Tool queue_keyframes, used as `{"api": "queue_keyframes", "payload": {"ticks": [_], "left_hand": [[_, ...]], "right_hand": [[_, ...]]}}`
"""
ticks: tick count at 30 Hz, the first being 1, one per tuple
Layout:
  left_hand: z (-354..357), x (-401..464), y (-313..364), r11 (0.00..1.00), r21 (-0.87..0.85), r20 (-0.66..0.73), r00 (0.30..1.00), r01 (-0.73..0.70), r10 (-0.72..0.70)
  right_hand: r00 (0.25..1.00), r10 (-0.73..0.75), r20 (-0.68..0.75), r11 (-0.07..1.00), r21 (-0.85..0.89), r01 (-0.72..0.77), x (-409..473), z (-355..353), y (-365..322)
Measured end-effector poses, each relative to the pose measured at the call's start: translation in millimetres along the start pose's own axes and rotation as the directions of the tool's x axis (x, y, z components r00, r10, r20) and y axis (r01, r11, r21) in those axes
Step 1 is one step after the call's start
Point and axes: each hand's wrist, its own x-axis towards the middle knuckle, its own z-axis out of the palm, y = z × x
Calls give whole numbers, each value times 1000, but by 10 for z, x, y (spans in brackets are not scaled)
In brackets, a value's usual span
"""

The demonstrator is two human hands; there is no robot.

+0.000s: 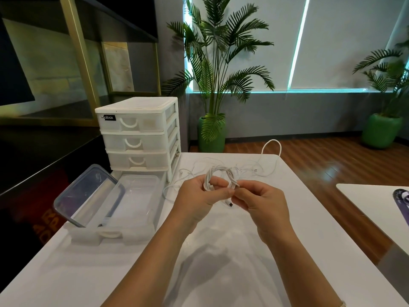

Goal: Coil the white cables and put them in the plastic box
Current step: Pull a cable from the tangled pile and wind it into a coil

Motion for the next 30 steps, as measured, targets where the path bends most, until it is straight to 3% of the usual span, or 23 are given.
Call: {"api": "queue_keyframes", "payload": {"ticks": [7, 11, 15, 25, 30], "left_hand": [[-1, -7, 30, 998, -67, 44, 999, -4, 7], [60, 8, -15, 992, 114, -35, 997, -58, 63], [91, -23, 2, 951, 287, -14, 992, -115, 124], [86, -72, 8, 869, 436, 81, 972, -234, 221], [113, -88, 9, 864, 453, 67, 975, -218, 211]], "right_hand": [[999, 21, 50, 997, 76, -24, 1, -12, -10], [998, 51, 43, 991, 118, -56, 5, 4, -18], [995, 92, 43, 982, 159, -98, 1, 3, -16], [967, 210, 143, 895, 371, -249, 40, -50, -10], [976, 195, 98, 941, 263, -214, 53, -18, 8]]}}
